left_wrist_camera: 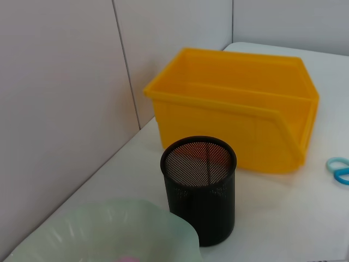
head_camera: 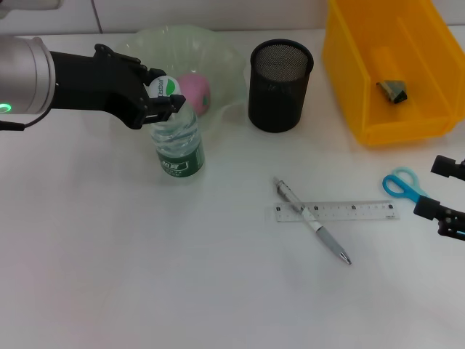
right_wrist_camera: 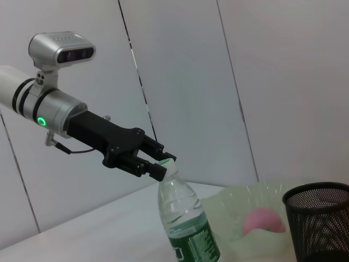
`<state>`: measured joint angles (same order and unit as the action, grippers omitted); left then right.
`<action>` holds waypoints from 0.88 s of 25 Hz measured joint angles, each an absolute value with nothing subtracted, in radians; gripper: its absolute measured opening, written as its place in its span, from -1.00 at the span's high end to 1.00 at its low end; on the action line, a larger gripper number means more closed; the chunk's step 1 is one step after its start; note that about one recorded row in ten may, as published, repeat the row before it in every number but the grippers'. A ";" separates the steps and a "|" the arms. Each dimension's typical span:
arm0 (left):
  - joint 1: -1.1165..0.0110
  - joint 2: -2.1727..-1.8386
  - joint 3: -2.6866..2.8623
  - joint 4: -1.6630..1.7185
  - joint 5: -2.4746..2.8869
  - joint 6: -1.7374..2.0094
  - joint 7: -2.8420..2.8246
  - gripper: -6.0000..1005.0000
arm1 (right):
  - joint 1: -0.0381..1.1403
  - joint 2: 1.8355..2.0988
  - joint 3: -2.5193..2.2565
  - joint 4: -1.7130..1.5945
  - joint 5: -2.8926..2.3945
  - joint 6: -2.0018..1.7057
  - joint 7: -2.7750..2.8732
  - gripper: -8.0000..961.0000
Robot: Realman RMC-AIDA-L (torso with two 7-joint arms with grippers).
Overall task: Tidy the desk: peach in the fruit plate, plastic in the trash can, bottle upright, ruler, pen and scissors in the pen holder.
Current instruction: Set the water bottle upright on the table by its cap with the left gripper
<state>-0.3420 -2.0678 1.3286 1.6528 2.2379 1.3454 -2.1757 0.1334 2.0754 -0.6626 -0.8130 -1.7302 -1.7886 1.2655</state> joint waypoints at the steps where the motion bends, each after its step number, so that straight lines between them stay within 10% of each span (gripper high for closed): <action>1: -0.342 -2.068 1.328 1.652 2.238 1.345 -2.174 0.12 | 0.133 2.075 -0.663 -0.813 -1.730 -1.789 1.266 -0.74; 22: -0.357 -2.069 1.301 1.640 2.193 1.346 -2.179 0.13 | 0.141 2.077 -0.663 -0.813 -1.736 -1.790 1.271 -0.74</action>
